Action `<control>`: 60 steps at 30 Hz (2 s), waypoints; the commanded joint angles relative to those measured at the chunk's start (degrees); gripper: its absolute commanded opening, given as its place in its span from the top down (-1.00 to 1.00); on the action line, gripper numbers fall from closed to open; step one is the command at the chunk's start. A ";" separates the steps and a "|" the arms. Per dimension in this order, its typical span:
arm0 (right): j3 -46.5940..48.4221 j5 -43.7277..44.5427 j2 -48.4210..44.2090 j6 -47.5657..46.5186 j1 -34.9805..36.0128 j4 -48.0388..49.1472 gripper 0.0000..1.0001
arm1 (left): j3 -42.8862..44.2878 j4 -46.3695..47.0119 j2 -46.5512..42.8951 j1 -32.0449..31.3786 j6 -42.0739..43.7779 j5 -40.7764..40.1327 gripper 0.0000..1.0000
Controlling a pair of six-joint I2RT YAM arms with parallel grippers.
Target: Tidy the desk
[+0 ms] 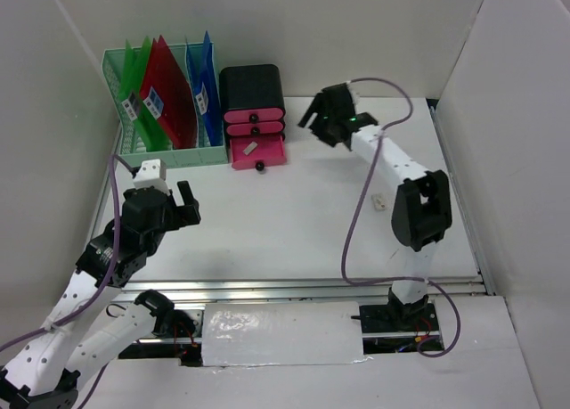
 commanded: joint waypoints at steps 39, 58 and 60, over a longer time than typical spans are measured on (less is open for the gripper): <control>-15.48 -6.58 0.84 -36.42 -23.00 -25.29 0.49 | -0.16 2.40 2.10 -0.36 1.96 1.01 -0.99; -12.58 -4.84 -1.61 -32.74 -15.37 -21.17 0.82 | -0.16 2.48 2.46 -0.36 1.96 0.75 -0.99; -11.09 -8.25 -4.24 -30.72 -8.08 -16.43 0.81 | -0.07 2.48 2.63 -0.27 1.96 0.92 -0.99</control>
